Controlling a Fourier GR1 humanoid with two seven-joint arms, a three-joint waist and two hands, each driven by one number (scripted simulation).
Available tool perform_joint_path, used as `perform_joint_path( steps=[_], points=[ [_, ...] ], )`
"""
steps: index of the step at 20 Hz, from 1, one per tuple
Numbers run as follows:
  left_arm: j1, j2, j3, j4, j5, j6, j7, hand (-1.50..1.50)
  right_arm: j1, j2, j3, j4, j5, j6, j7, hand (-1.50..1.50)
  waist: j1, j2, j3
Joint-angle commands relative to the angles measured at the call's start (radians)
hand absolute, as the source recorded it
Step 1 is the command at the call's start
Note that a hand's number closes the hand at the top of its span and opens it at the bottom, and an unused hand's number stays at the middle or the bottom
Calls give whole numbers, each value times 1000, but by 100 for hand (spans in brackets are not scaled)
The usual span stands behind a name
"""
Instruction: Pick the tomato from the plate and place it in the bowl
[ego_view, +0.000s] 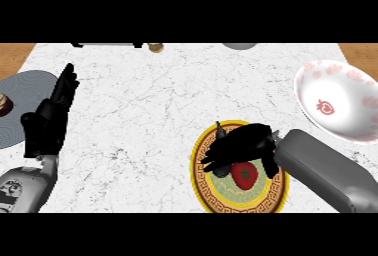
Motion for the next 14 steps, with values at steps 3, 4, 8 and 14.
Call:
perform_joint_path(
  steps=[3, 4, 8, 14],
  points=[
    [-13, -31, 31, 43, -17, -19, -42, 0, 40, 68, 21, 70, 83, 21, -85, -150, -6, 0, 0],
    [20, -15, 19, -40, -17, -30, 21, 0, 54, 59, 19, 87, 90, 6, -103, -150, -2, -2, 0],
    [-61, -48, 36, 52, -38, -30, 16, 0, 40, 86, 26, 111, 156, -52, -141, 150, -9, 0, 0],
    [-41, -40, 75, 37, -27, -74, -2, 0, 69, 196, -2, 217, 209, -184, -184, 150, -5, 0, 0]
  ],
)
